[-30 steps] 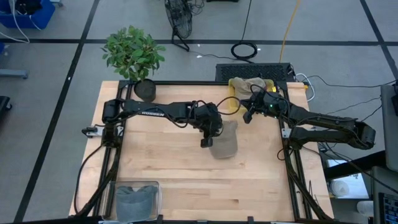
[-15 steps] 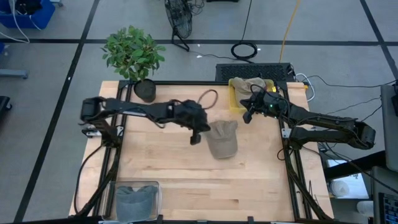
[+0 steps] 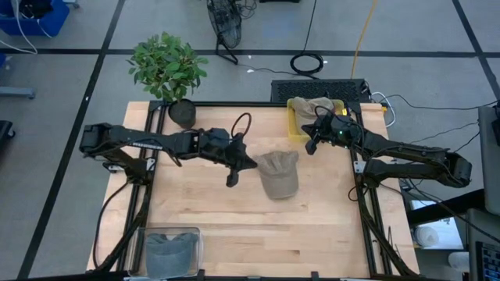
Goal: Pick & Place hat
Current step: Put the brown cap into the yellow bin
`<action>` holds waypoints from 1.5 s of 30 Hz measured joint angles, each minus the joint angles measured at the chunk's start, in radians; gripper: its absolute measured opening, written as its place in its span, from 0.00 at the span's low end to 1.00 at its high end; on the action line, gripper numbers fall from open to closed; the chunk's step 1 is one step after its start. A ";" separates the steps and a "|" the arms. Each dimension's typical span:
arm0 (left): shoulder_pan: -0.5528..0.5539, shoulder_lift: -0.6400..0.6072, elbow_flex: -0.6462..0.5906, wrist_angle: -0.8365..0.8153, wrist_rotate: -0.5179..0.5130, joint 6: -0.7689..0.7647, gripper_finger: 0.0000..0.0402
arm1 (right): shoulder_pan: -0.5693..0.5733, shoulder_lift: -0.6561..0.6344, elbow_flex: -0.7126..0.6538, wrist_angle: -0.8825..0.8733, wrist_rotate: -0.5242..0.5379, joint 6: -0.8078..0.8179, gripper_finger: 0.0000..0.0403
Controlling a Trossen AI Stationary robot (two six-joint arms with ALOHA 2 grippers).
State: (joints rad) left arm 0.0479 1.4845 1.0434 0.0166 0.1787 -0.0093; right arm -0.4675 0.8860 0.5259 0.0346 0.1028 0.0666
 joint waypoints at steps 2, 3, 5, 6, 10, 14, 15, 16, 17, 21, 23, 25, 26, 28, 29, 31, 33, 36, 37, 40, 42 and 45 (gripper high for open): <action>-0.005 -0.001 0.000 -0.008 -0.003 0.000 0.06 | 0.000 0.000 0.000 0.001 0.000 0.000 0.01; -0.007 -0.001 0.000 -0.014 -0.004 0.000 0.06 | 0.000 0.000 0.000 0.001 0.000 0.000 0.01; -0.009 0.000 0.000 -0.026 -0.003 0.000 0.06 | 0.000 0.000 0.000 0.000 0.000 0.000 0.01; -0.010 0.000 0.000 -0.028 -0.004 0.000 0.06 | 0.000 0.000 0.000 0.000 0.000 0.000 0.01; -0.009 0.000 0.000 -0.029 -0.004 0.000 0.06 | 0.000 0.000 0.000 0.000 0.000 0.000 0.01; -0.015 0.000 0.000 -0.032 -0.002 0.000 0.06 | 0.000 0.000 0.000 0.000 0.000 0.000 0.01; -0.018 0.000 0.000 -0.038 0.000 0.000 0.06 | 0.000 0.000 0.000 0.000 0.000 0.000 0.01; -0.021 0.000 0.000 -0.045 0.003 0.000 0.06 | 0.000 0.000 0.000 0.000 0.000 0.000 0.01; -0.024 0.000 0.000 -0.050 0.003 0.000 0.06 | 0.000 0.000 0.000 0.001 0.000 0.000 0.01; -0.033 0.000 0.000 -0.069 0.003 0.000 0.06 | 0.000 0.000 0.000 0.054 -0.002 0.036 0.01; -0.032 -0.007 0.000 -0.080 -0.003 0.000 0.06 | 0.000 0.000 0.000 0.074 -0.002 0.111 0.01; -0.032 -0.014 0.000 -0.073 -0.004 -0.002 0.06 | 0.000 0.000 0.000 0.075 -0.003 0.188 0.01; -0.032 -0.014 0.002 -0.068 -0.007 -0.006 0.06 | 0.000 0.000 0.000 0.070 -0.001 0.208 0.01; -0.033 -0.014 0.002 -0.077 -0.021 -0.021 0.06 | 0.000 0.001 0.000 0.065 0.004 0.241 0.01; -0.035 -0.013 0.002 -0.084 -0.023 -0.027 0.06 | 0.000 0.002 0.000 0.066 0.003 0.258 0.01; -0.040 -0.013 0.002 -0.092 -0.025 -0.035 0.06 | 0.000 0.002 0.000 0.067 0.000 0.262 0.01; -0.047 -0.013 0.002 -0.106 -0.047 -0.044 0.06 | 0.000 0.002 0.000 0.068 -0.017 0.272 0.01; -0.056 -0.013 0.002 -0.135 -0.072 -0.046 0.06 | 0.012 0.003 0.000 0.089 -0.163 0.344 0.01; -0.058 -0.013 0.002 -0.140 -0.075 -0.046 0.06 | 0.022 0.006 -0.001 0.119 -0.234 0.353 0.01; -0.063 -0.013 0.002 -0.150 -0.077 -0.037 0.06 | 0.076 0.027 0.000 0.219 -0.472 0.327 0.01; -0.063 -0.013 0.002 -0.149 -0.077 -0.026 0.06 | 0.127 0.045 0.000 0.262 -0.541 0.250 0.01; -0.054 -0.013 0.002 -0.154 -0.075 -0.022 0.06 | 0.206 0.078 0.000 0.294 -0.545 0.078 0.01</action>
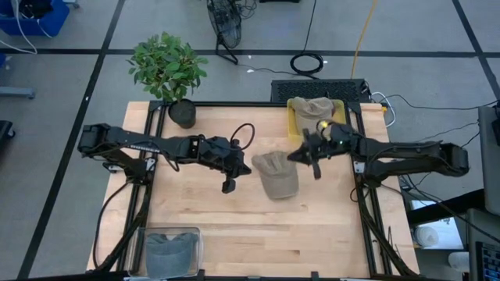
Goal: Pick & Place hat
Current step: Put the brown cap into the yellow bin
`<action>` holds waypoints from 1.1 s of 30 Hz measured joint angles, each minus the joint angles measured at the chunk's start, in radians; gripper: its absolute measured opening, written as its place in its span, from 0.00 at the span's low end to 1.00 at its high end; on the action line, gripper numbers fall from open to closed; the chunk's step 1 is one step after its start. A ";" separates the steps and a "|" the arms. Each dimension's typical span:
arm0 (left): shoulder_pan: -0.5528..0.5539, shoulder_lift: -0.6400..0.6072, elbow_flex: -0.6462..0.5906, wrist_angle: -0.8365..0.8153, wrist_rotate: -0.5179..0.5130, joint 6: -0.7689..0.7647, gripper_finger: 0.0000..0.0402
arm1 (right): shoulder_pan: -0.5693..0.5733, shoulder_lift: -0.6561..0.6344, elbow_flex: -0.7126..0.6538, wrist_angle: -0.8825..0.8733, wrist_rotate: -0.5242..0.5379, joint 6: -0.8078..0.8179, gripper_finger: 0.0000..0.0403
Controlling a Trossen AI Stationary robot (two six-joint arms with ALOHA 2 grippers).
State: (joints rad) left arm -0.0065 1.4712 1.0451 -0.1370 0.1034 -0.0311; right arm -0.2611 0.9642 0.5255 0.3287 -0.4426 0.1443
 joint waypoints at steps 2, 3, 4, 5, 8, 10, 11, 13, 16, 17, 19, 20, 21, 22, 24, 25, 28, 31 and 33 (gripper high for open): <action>0.008 0.000 0.000 -0.012 0.000 0.010 0.06 | 0.050 0.032 0.000 -0.001 0.001 -0.097 0.04; 0.011 -0.002 0.000 -0.017 -0.002 0.016 0.06 | 0.070 0.048 0.000 -0.005 0.022 -0.119 0.06; 0.014 -0.012 0.000 -0.032 -0.002 0.023 0.06 | 0.086 0.063 0.000 -0.010 0.049 -0.127 0.09; 0.019 -0.024 -0.002 -0.047 -0.002 0.025 0.06 | 0.098 0.078 0.000 -0.013 0.084 -0.131 0.12; 0.033 -0.041 0.002 -0.031 0.000 0.032 0.06 | 0.115 0.122 0.000 -0.052 0.157 -0.153 0.25; 0.042 -0.055 -0.003 -0.063 -0.002 0.035 0.06 | 0.124 0.159 0.000 -0.063 0.207 -0.140 0.35; 0.043 -0.057 -0.002 -0.045 -0.003 0.036 0.06 | 0.127 0.177 0.000 -0.064 0.222 -0.135 0.39; 0.042 -0.061 0.001 -0.037 -0.002 0.045 0.06 | 0.136 0.210 0.000 -0.070 0.236 -0.136 0.46; 0.041 -0.066 -0.001 -0.042 0.001 0.052 0.06 | 0.148 0.258 0.000 -0.069 0.241 -0.164 0.49; 0.042 -0.066 -0.001 -0.043 0.000 0.053 0.06 | 0.149 0.270 0.000 -0.071 0.250 -0.173 0.49; 0.042 -0.067 -0.001 -0.047 0.000 0.053 0.06 | 0.148 0.288 0.000 -0.071 0.262 -0.187 0.48; 0.042 -0.067 -0.001 -0.047 -0.001 0.052 0.06 | 0.147 0.298 0.000 -0.071 0.263 -0.188 0.48; 0.042 -0.067 -0.001 -0.047 -0.001 0.052 0.06 | 0.148 0.310 0.000 -0.060 0.263 -0.189 0.47; 0.042 -0.067 -0.001 -0.047 -0.001 0.051 0.06 | 0.152 0.319 0.000 -0.050 0.266 -0.190 0.47; 0.039 -0.067 -0.001 -0.047 0.000 0.051 0.06 | 0.159 0.336 0.000 -0.042 0.297 -0.197 0.47; 0.038 -0.067 -0.001 -0.047 0.000 0.050 0.06 | 0.160 0.347 0.000 -0.035 0.316 -0.208 0.47; 0.038 -0.067 -0.001 -0.047 0.000 0.047 0.06 | 0.158 0.379 0.000 -0.030 0.339 -0.219 0.47; 0.039 -0.067 -0.001 -0.049 0.000 0.044 0.06 | 0.159 0.416 0.000 -0.005 0.340 -0.220 0.47; 0.039 -0.067 -0.001 -0.049 0.000 0.044 0.06 | 0.159 0.437 0.000 0.004 0.343 -0.221 0.46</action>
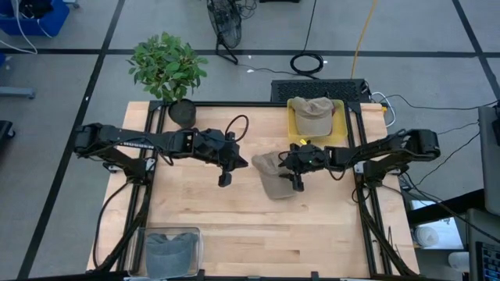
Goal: Pick & Place hat
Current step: Put the brown cap into the yellow bin
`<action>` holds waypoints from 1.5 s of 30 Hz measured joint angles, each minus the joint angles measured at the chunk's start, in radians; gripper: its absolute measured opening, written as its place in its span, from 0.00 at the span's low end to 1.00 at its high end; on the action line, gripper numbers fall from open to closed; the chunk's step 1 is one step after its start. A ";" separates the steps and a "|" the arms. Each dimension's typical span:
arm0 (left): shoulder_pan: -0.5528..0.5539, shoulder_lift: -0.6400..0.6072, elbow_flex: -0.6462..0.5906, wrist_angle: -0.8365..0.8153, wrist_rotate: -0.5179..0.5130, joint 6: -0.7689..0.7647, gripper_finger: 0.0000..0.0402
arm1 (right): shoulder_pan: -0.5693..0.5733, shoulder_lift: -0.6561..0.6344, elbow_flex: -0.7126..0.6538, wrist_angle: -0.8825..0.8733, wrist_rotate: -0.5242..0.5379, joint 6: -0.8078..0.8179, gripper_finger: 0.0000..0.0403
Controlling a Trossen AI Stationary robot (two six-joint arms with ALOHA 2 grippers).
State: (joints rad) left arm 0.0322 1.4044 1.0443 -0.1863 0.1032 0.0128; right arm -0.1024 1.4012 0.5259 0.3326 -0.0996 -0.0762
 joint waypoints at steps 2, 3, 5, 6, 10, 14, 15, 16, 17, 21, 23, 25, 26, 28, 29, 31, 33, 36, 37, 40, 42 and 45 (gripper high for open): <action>-0.002 0.000 0.000 -0.005 0.000 -0.004 0.06 | 0.000 0.016 0.000 0.000 -0.001 0.004 0.46; -0.002 0.000 0.000 -0.007 0.000 -0.006 0.06 | 0.000 0.022 0.000 0.000 -0.001 0.005 0.46; -0.002 0.000 0.000 -0.008 0.000 -0.011 0.06 | 0.000 0.026 0.000 0.003 -0.002 0.007 0.46; -0.002 0.000 0.000 -0.009 0.000 -0.013 0.06 | 0.000 0.026 0.000 0.003 -0.003 0.007 0.46; -0.002 0.000 0.000 -0.015 0.000 -0.015 0.06 | 0.000 0.021 0.000 0.000 -0.005 0.003 0.41; -0.003 0.000 0.000 -0.018 0.000 -0.016 0.06 | 0.000 0.019 0.000 -0.007 -0.005 -0.021 0.31; -0.004 0.000 0.000 -0.019 0.000 -0.016 0.06 | 0.000 0.019 0.000 -0.010 -0.006 -0.023 0.28; -0.005 0.000 0.000 -0.019 0.000 -0.017 0.06 | 0.000 0.019 0.000 -0.017 -0.006 -0.025 0.24; -0.005 0.000 0.000 -0.020 0.000 -0.017 0.06 | 0.000 0.019 0.000 -0.026 -0.006 -0.025 0.20; -0.008 0.000 0.000 -0.021 0.000 -0.016 0.06 | 0.000 0.017 0.000 -0.052 -0.005 -0.046 0.03; -0.008 0.000 0.000 -0.021 0.000 -0.016 0.06 | 0.000 0.017 0.000 -0.050 -0.004 -0.044 0.02; -0.008 0.000 0.000 -0.020 0.000 -0.016 0.06 | 0.000 0.002 0.000 -0.050 -0.002 -0.040 0.02; -0.008 0.000 0.000 -0.021 0.000 -0.016 0.06 | 0.000 -0.011 0.000 -0.050 -0.001 -0.039 0.02; -0.008 0.000 0.000 -0.020 0.000 -0.016 0.06 | 0.005 -0.050 -0.001 -0.051 0.002 -0.038 0.01; -0.008 0.000 0.000 -0.020 0.000 -0.016 0.06 | 0.008 -0.077 -0.001 -0.051 0.005 -0.038 0.01; -0.008 0.000 0.000 -0.020 0.000 -0.016 0.06 | 0.018 -0.140 -0.001 -0.051 0.022 -0.038 0.01; -0.008 0.000 0.000 -0.020 0.000 -0.015 0.06 | 0.031 -0.214 0.000 -0.071 0.056 -0.047 0.01; -0.008 0.000 0.000 -0.020 0.000 -0.015 0.06 | 0.045 -0.322 0.030 -0.176 0.126 -0.083 0.01; -0.008 0.000 0.000 -0.020 0.000 -0.015 0.06 | 0.048 -0.354 0.051 -0.231 0.156 -0.100 0.01; -0.008 0.000 0.000 -0.020 0.000 -0.014 0.06 | 0.050 -0.430 0.137 -0.426 0.268 -0.162 0.01; -0.008 0.000 0.000 -0.020 0.000 -0.014 0.06 | 0.029 -0.462 0.187 -0.549 0.345 -0.197 0.00; -0.008 0.000 0.000 -0.019 0.000 -0.014 0.06 | -0.033 -0.498 0.252 -0.693 0.367 -0.229 0.00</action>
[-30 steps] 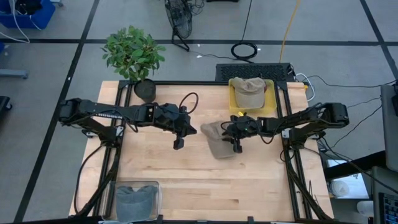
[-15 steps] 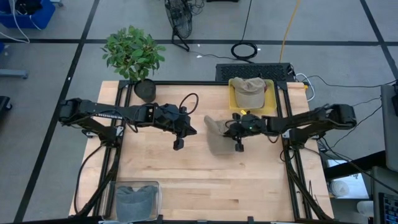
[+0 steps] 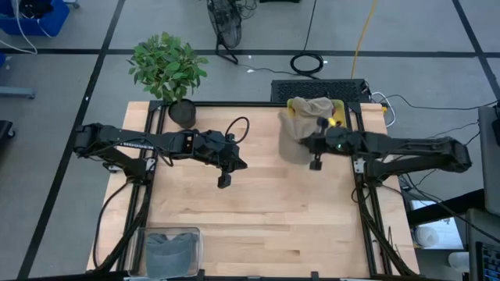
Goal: Pick & Place hat
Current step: Put the brown cap into the yellow bin
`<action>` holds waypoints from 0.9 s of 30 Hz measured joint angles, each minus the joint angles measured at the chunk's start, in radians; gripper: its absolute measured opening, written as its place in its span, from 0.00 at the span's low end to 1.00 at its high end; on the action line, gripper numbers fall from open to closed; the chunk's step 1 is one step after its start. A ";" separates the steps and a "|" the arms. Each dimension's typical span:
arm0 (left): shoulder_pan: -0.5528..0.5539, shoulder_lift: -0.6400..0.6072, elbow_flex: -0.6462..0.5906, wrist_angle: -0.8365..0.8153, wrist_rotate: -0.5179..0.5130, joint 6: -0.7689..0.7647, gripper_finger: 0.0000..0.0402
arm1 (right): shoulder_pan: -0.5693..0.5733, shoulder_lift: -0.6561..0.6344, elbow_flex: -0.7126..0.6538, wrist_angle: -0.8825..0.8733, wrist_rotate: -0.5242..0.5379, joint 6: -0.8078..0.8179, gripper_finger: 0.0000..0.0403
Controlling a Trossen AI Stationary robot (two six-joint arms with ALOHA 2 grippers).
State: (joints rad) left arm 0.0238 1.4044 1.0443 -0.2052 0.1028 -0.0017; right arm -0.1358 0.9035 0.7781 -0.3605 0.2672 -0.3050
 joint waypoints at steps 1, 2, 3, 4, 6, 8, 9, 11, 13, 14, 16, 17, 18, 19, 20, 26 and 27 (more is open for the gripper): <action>0.000 0.000 0.000 0.000 0.000 0.000 0.06 | -0.026 -0.008 0.020 -0.044 -0.001 -0.010 0.00; 0.000 0.000 0.000 0.000 0.000 0.000 0.06 | -0.053 -0.012 0.038 -0.085 -0.001 -0.022 0.00; 0.000 0.000 0.000 0.000 0.000 0.000 0.06 | -0.081 -0.014 0.053 -0.127 -0.001 -0.035 0.00; 0.000 0.000 0.000 0.000 0.000 0.000 0.06 | -0.111 -0.013 0.066 -0.170 -0.001 -0.050 0.00; 0.000 0.000 0.000 0.000 0.000 0.000 0.06 | -0.168 -0.013 0.082 -0.238 -0.008 -0.084 0.00; 0.000 0.000 0.000 0.000 0.000 0.001 0.06 | -0.220 -0.010 0.086 -0.277 -0.046 -0.133 0.00; 0.000 0.000 0.000 0.000 0.000 0.002 0.06 | -0.246 -0.007 0.086 -0.295 -0.076 -0.171 0.00; 0.000 0.000 0.000 0.000 0.000 0.007 0.06 | -0.295 0.005 0.086 -0.327 -0.114 -0.261 0.00; 0.000 0.000 0.000 0.001 0.000 0.007 0.06 | -0.334 0.019 0.086 -0.307 -0.114 -0.349 0.00; 0.000 0.000 0.000 0.001 0.000 0.007 0.06 | -0.351 0.027 0.086 -0.291 -0.114 -0.390 0.00; 0.000 0.000 0.000 0.001 0.000 0.007 0.06 | -0.384 0.042 0.086 -0.258 -0.114 -0.460 0.00; 0.000 0.000 0.000 0.001 0.000 0.007 0.06 | -0.400 0.052 0.086 -0.238 -0.115 -0.474 0.00; 0.000 0.000 0.000 0.001 0.000 0.007 0.06 | -0.415 0.063 0.086 -0.222 -0.119 -0.481 0.00; 0.000 0.000 0.000 0.001 0.000 0.007 0.06 | -0.433 0.074 0.086 -0.218 -0.136 -0.484 0.00; 0.000 0.000 0.000 0.001 0.000 0.007 0.06 | -0.452 0.086 0.085 -0.217 -0.159 -0.489 0.00; 0.000 0.000 0.000 0.000 0.000 0.006 0.06 | -0.527 0.142 0.008 -0.128 -0.214 -0.578 0.01; -0.001 0.000 0.000 0.000 0.000 0.006 0.06 | -0.537 0.146 -0.007 -0.100 -0.214 -0.593 0.01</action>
State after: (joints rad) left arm 0.0227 1.4048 1.0443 -0.2050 0.1028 0.0040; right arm -0.6723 1.0491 0.7707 -0.4606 0.0528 -0.8978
